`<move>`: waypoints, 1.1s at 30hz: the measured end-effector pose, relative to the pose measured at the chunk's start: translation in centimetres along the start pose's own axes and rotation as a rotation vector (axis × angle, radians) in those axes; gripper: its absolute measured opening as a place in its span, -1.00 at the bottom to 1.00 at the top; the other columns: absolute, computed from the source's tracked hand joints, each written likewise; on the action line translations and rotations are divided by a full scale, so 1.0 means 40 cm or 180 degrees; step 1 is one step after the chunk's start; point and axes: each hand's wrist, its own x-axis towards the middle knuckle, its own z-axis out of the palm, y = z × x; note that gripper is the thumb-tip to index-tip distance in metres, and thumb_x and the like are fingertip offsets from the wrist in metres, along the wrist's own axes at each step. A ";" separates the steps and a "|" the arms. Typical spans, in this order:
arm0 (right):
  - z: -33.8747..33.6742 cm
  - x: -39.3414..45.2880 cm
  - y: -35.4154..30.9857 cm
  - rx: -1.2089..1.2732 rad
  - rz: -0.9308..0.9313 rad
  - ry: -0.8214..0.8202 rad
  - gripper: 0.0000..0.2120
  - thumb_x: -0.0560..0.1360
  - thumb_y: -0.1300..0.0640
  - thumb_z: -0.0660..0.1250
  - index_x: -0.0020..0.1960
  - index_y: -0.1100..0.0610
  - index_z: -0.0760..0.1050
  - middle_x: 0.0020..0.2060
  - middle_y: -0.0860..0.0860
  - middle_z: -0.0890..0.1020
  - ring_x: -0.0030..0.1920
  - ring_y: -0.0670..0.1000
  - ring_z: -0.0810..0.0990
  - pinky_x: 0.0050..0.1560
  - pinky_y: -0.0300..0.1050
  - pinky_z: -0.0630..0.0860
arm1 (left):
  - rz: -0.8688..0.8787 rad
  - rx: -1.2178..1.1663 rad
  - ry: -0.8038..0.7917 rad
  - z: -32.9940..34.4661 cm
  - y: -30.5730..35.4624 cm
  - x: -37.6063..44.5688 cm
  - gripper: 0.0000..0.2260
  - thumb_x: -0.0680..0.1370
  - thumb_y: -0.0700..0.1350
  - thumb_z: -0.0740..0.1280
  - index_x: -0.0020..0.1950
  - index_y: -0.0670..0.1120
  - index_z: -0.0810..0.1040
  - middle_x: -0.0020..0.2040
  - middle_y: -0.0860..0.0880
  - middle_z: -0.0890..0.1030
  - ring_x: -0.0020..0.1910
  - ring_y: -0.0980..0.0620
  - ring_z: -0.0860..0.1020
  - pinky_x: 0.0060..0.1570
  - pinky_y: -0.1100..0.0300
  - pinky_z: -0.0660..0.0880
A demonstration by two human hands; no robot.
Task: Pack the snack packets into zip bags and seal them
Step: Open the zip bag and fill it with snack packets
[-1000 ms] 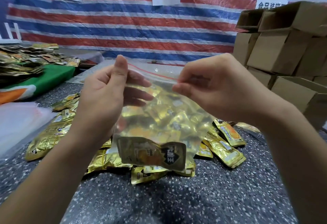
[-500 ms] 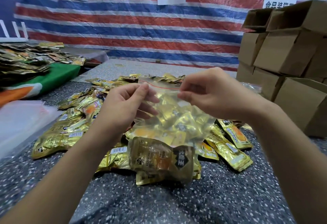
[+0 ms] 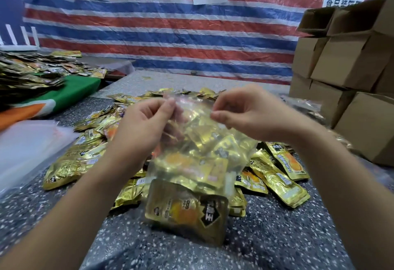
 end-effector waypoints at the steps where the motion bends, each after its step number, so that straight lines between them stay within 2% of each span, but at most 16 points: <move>1: 0.014 0.002 0.006 -0.0051 0.0023 -0.0018 -0.88 0.57 0.08 0.37 -0.09 0.10 0.62 -0.39 -0.09 0.54 -0.43 -0.21 0.41 -0.39 -0.34 0.34 | -0.0037 0.0068 0.0030 -0.006 -0.021 -0.004 -0.73 0.63 -0.07 0.25 -0.21 -0.05 0.65 -0.25 -0.01 0.70 -0.45 0.09 0.60 -0.46 0.29 0.51; 3: 0.035 0.006 0.017 0.0118 0.0020 -0.0009 -0.83 0.59 0.04 0.32 -0.07 0.11 0.62 -0.36 -0.09 0.57 -0.39 -0.20 0.48 -0.36 -0.32 0.42 | -0.0115 0.0074 0.0046 -0.022 -0.052 -0.011 -0.74 0.58 -0.03 0.27 -0.21 -0.04 0.67 -0.25 -0.01 0.70 -0.46 0.08 0.59 -0.45 0.29 0.52; 5: 0.045 0.018 0.028 0.1057 0.0246 0.0123 -0.76 0.65 0.03 0.21 -0.04 0.09 0.60 -0.26 -0.07 0.62 -0.27 -0.14 0.60 -0.30 -0.27 0.54 | -0.0184 0.0013 0.0008 -0.043 -0.069 -0.013 -0.77 0.52 0.01 0.28 -0.20 -0.01 0.69 -0.24 -0.03 0.70 -0.46 0.05 0.58 -0.44 0.26 0.52; 7: 0.048 0.043 0.046 0.2134 0.0719 0.0439 -0.66 0.69 0.00 0.10 -0.03 0.12 0.59 -0.22 -0.03 0.64 -0.21 -0.09 0.65 -0.31 -0.20 0.58 | -0.0231 -0.0084 -0.0103 -0.061 -0.078 -0.012 -0.79 0.49 0.01 0.29 -0.20 0.02 0.70 -0.25 -0.03 0.69 -0.45 0.04 0.57 -0.43 0.23 0.52; 9: 0.049 0.071 0.071 0.2685 0.1296 0.0759 -0.59 0.71 -0.02 0.05 -0.04 0.19 0.57 -0.23 0.04 0.63 -0.26 -0.05 0.65 -0.34 -0.14 0.60 | -0.0271 -0.0181 -0.0225 -0.073 -0.083 -0.012 -0.81 0.47 -0.01 0.31 -0.21 0.02 0.71 -0.30 -0.04 0.67 -0.45 0.05 0.57 -0.42 0.21 0.52; 11: 0.054 0.083 0.094 0.2012 0.1521 0.0667 -0.64 0.68 -0.01 0.13 -0.04 0.21 0.56 -0.23 0.05 0.64 -0.31 -0.07 0.62 -0.34 -0.19 0.59 | -0.0341 -0.0255 -0.0299 -0.080 -0.088 -0.017 -0.85 0.42 0.01 0.35 -0.19 0.03 0.71 -0.32 -0.04 0.67 -0.42 0.06 0.59 -0.41 0.23 0.55; 14: 0.089 0.077 0.107 0.0211 0.1028 -0.0088 -0.77 0.62 0.02 0.28 -0.13 0.09 0.60 -0.28 -0.04 0.66 -0.36 -0.16 0.58 -0.35 -0.30 0.50 | -0.0364 -0.0253 -0.0315 -0.086 -0.105 -0.029 -0.87 0.40 -0.01 0.38 -0.18 0.01 0.71 -0.31 -0.06 0.67 -0.41 0.07 0.60 -0.41 0.28 0.53; 16: 0.124 0.075 0.099 -0.0623 0.0727 -0.0640 -0.73 0.61 0.02 0.28 -0.25 0.03 0.54 -0.38 -0.08 0.57 -0.41 -0.13 0.48 -0.38 -0.22 0.43 | -0.0406 -0.0264 -0.0302 -0.083 -0.119 -0.033 -0.87 0.42 -0.04 0.37 -0.19 0.00 0.71 -0.32 -0.07 0.67 -0.41 0.05 0.60 -0.42 0.26 0.54; 19: 0.190 0.079 0.099 -0.1417 0.0606 -0.1082 -0.69 0.60 0.15 0.19 -0.32 0.07 0.40 -0.39 -0.02 0.46 -0.34 0.04 0.43 -0.29 -0.07 0.40 | -0.0480 -0.0357 -0.0233 -0.078 -0.137 -0.033 -0.87 0.43 -0.06 0.37 -0.17 -0.07 0.69 -0.33 -0.09 0.65 -0.42 0.02 0.58 -0.42 0.21 0.56; 22: 0.234 0.079 0.097 -0.1883 0.0604 -0.1124 -0.69 0.62 0.19 0.19 -0.28 -0.01 0.35 -0.31 0.01 0.56 -0.30 0.06 0.54 -0.23 -0.08 0.55 | -0.0466 -0.0312 -0.0308 -0.077 -0.145 -0.036 -0.85 0.45 -0.06 0.37 -0.13 -0.13 0.65 -0.32 -0.08 0.65 -0.42 0.02 0.59 -0.43 0.22 0.55; 23: 0.241 0.080 0.094 -0.1947 0.0610 -0.1146 -0.75 0.62 0.18 0.21 -0.24 0.01 0.40 -0.30 -0.01 0.55 -0.29 0.04 0.55 -0.26 -0.11 0.54 | -0.0462 -0.0331 -0.0318 -0.077 -0.146 -0.036 -0.85 0.45 -0.06 0.38 -0.14 -0.12 0.66 -0.31 -0.09 0.66 -0.42 0.02 0.59 -0.43 0.22 0.54; 25: 0.244 0.079 0.089 -0.1914 0.0647 -0.1187 -0.85 0.64 0.14 0.18 0.01 0.09 0.53 -0.29 -0.04 0.49 -0.23 0.05 0.54 -0.32 -0.19 0.45 | -0.0450 -0.0401 -0.0311 -0.076 -0.147 -0.037 -0.87 0.44 -0.06 0.38 -0.17 -0.08 0.68 -0.31 -0.09 0.66 -0.42 0.02 0.59 -0.42 0.23 0.55; 27: 0.236 0.077 0.082 -0.1685 0.0906 -0.1234 -0.76 0.66 0.19 0.12 0.16 0.19 0.54 -0.21 0.03 0.54 -0.17 0.09 0.54 -0.30 -0.17 0.41 | -0.0431 -0.0447 -0.0283 -0.073 -0.148 -0.038 -0.88 0.42 -0.05 0.38 -0.20 -0.04 0.70 -0.30 -0.07 0.67 -0.41 0.03 0.59 -0.41 0.23 0.55; 29: 0.225 0.072 0.076 -0.1275 0.1083 -0.1345 -0.78 0.65 0.26 0.14 0.02 0.28 0.55 -0.20 0.11 0.57 -0.24 0.05 0.48 -0.27 -0.17 0.38 | -0.0396 -0.0460 -0.0289 -0.070 -0.149 -0.038 -0.88 0.41 -0.05 0.39 -0.21 -0.03 0.71 -0.30 -0.06 0.67 -0.41 0.04 0.59 -0.41 0.24 0.55; 31: 0.210 0.064 0.061 -0.0897 0.1163 -0.1415 -0.82 0.64 0.24 0.18 -0.10 0.24 0.47 -0.29 0.08 0.44 -0.31 0.02 0.34 -0.33 -0.18 0.26 | -0.0372 -0.0455 -0.0321 -0.070 -0.149 -0.039 -0.88 0.41 -0.05 0.39 -0.19 -0.04 0.72 -0.29 -0.07 0.68 -0.41 0.04 0.59 -0.43 0.24 0.54; 33: 0.198 0.060 0.050 -0.0620 0.1235 -0.1396 -0.81 0.65 0.21 0.17 -0.13 0.17 0.43 -0.24 0.07 0.41 -0.22 0.03 0.33 -0.25 -0.10 0.26 | -0.0376 -0.0415 -0.0367 -0.070 -0.149 -0.039 -0.88 0.43 -0.05 0.39 -0.18 -0.03 0.72 -0.28 -0.08 0.69 -0.41 0.01 0.60 -0.42 0.22 0.56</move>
